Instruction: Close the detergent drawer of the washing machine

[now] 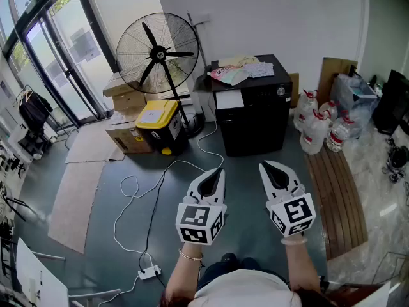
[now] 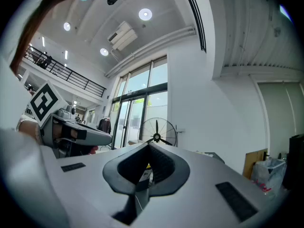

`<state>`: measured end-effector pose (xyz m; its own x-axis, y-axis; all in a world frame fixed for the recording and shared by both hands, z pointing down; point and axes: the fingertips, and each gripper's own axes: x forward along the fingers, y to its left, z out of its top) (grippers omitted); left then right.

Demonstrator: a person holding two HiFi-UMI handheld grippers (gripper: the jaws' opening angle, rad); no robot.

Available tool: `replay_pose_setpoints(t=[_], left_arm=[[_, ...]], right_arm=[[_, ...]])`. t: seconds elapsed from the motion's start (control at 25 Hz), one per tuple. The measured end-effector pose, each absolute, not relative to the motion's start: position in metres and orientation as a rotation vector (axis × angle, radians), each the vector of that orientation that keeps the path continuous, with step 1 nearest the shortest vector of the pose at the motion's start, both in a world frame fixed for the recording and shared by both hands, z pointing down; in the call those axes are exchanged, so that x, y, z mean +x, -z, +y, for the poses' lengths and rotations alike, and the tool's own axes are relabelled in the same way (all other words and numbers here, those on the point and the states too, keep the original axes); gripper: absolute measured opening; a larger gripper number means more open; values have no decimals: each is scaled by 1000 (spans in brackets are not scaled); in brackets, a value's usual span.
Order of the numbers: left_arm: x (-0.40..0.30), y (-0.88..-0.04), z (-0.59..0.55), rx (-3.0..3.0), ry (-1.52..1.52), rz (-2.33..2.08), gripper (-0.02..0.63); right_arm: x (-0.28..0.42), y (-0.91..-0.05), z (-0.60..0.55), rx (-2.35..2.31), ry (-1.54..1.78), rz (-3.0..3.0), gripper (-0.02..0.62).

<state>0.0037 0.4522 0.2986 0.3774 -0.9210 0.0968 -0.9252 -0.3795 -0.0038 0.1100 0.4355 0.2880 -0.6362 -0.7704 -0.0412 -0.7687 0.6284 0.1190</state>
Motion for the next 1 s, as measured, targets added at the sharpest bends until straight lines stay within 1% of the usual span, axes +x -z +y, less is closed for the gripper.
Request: replay_pose_setpoints(t=[0.44,1.0], left_arm=[[33,-298,455,2565,-123,-1758,17],[42,-303,421,2571,-142,-1744,17]], right_arm=[[144,-283,437,1350,206,-2862,26],[151,-292,401,1360,174,-2881,26]])
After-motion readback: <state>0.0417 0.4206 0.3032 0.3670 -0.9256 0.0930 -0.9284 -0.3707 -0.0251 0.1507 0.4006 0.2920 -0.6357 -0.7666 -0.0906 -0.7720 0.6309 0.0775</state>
